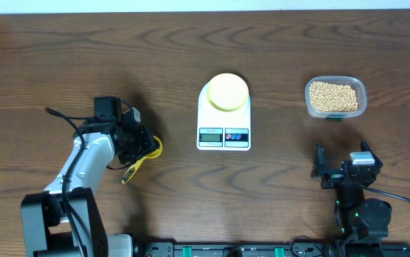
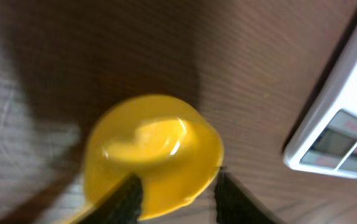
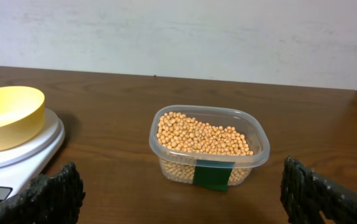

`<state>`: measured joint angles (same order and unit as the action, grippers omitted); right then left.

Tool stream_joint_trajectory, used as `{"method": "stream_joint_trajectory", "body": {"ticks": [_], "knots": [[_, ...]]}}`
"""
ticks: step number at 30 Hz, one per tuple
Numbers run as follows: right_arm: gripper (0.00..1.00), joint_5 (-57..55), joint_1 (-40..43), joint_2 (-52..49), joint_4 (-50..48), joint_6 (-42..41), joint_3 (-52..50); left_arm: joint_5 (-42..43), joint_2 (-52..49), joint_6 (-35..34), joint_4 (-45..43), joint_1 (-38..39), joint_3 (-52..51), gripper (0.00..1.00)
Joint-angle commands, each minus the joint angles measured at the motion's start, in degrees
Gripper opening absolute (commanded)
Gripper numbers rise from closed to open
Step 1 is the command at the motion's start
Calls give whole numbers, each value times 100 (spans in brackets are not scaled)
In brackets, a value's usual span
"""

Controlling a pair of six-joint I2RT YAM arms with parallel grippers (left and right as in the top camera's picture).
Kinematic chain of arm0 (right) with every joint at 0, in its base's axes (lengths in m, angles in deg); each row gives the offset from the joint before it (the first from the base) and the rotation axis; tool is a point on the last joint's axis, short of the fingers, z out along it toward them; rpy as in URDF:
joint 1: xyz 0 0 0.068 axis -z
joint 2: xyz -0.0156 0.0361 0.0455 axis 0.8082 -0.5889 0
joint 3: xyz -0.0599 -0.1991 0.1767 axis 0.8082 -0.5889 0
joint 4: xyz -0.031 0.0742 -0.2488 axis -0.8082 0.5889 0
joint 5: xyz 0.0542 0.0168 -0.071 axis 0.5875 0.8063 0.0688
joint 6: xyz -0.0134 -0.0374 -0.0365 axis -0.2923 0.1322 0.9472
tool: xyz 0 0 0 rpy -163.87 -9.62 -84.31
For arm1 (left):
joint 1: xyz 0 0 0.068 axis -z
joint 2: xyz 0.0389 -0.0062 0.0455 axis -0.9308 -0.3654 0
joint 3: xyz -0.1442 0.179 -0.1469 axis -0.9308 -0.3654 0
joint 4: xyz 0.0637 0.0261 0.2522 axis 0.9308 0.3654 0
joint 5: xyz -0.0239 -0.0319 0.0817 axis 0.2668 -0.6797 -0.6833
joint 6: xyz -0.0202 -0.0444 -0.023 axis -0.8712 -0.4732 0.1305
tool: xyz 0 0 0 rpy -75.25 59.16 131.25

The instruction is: Scoop item into bowl and weigh 50g on scale

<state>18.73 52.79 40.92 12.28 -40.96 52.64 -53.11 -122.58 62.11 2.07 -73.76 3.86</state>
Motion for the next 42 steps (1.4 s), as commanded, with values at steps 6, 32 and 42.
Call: {"method": "stream_joint_trajectory", "body": {"ticks": [6,32,42], "knots": [[99,-9,31,-4,26,68,-9,-72,79,577,175,-11,138,50],[99,-9,31,-4,26,68,-9,-1624,-345,723,841,-15,420,50],[99,-9,31,-4,26,68,-9,-1368,-603,769,750,-13,420,40]]}}
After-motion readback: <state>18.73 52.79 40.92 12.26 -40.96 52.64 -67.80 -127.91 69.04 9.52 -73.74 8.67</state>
